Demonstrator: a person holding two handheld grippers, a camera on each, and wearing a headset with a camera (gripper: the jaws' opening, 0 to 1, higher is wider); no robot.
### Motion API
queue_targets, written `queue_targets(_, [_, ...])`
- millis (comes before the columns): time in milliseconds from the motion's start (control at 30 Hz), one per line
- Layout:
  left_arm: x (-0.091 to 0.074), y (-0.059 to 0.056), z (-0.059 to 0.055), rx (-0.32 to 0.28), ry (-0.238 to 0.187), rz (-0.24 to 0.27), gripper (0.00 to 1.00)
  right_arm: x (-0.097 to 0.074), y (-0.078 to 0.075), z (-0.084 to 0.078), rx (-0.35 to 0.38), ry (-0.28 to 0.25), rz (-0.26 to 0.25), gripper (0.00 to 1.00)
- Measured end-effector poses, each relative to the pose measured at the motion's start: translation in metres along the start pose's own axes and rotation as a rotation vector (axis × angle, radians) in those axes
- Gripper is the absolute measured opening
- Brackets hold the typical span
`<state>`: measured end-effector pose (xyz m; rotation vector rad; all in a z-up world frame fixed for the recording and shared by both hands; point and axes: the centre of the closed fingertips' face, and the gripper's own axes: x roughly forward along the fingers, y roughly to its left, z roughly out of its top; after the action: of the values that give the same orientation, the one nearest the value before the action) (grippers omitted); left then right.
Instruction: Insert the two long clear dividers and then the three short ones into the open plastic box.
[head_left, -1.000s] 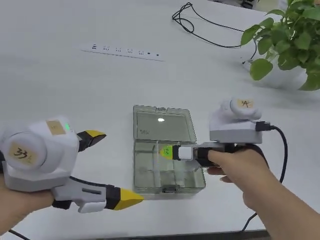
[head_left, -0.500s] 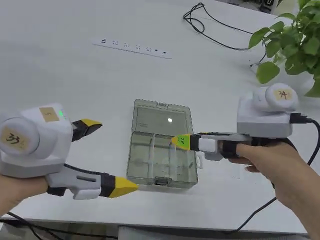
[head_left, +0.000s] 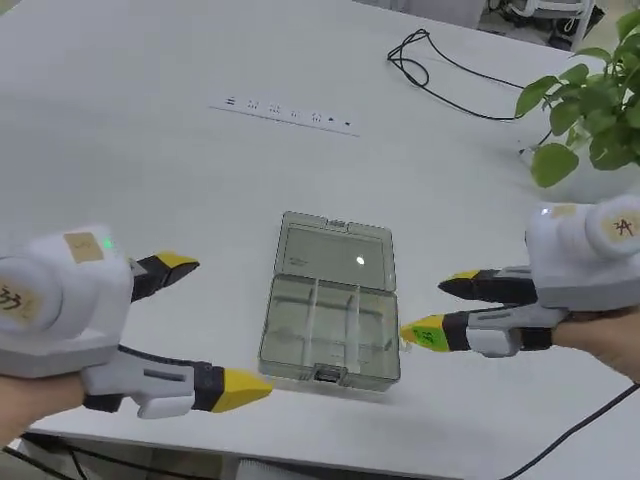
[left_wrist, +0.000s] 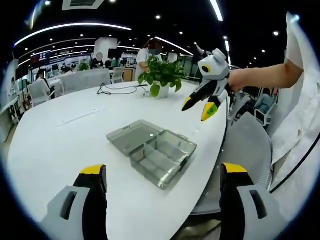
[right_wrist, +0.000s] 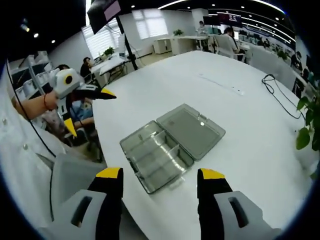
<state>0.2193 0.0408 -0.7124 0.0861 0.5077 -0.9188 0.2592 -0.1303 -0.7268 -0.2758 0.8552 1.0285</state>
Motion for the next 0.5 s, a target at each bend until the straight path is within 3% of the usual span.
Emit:
queue_targets(133, [-0.001,0.002,0.000,-0.001,-0.005,-0.003,0.96,-0.003,-0.006,-0.012,-0.140,0.066,0.017,0.63])
queue_targets(267, [-0.001,0.002,0.002,0.003,-0.011,-0.012,0.97,-0.004,-0.012,-0.022,-0.226,0.118,0.034,0.65])
queue_targets(500, [0.000,0.004,0.000,0.006,-0.006,-0.032,0.98,0.004,-0.028,-0.042,-0.306,0.201,0.053,0.69])
